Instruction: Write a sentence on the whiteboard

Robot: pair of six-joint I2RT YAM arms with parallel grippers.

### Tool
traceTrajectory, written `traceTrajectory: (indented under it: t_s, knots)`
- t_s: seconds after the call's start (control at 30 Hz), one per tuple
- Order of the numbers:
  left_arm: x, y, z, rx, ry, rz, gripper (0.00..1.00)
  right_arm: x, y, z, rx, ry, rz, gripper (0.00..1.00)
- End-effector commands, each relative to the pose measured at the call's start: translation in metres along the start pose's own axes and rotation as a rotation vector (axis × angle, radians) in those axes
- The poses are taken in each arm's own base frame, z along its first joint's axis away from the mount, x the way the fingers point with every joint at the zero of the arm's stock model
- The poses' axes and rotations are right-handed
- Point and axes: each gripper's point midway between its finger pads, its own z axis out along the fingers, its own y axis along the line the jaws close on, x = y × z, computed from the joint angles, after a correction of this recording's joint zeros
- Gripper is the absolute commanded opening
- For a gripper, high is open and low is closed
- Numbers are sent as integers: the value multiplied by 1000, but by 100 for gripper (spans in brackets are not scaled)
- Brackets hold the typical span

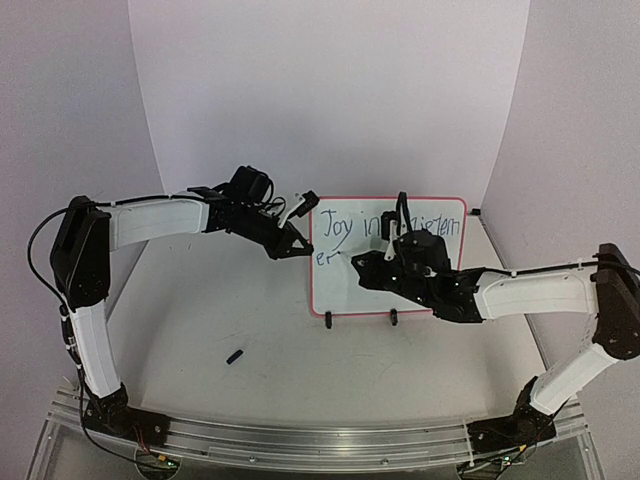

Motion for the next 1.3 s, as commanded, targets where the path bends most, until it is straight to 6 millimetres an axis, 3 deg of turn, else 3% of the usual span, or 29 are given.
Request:
traceTrajectory:
  t_s: [0.0, 0.37, 0.63, 0.87, 1.27]
  knots:
    - [45, -13, 9, 5, 173, 11, 0, 17, -13, 6, 39, 53, 4, 0]
    - [44, -14, 8, 4, 171, 13, 0, 23, -16, 4, 46, 76, 6, 0]
    - [45, -13, 8, 2, 173, 14, 0, 0, 15, -11, -88, 35, -40, 0]
    - [45, -13, 8, 0, 175, 15, 0, -9, 6, -16, -40, -10, -29, 0]
    - [44, -13, 8, -1, 173, 15, 0, -11, -1, -5, 13, -26, -35, 0]
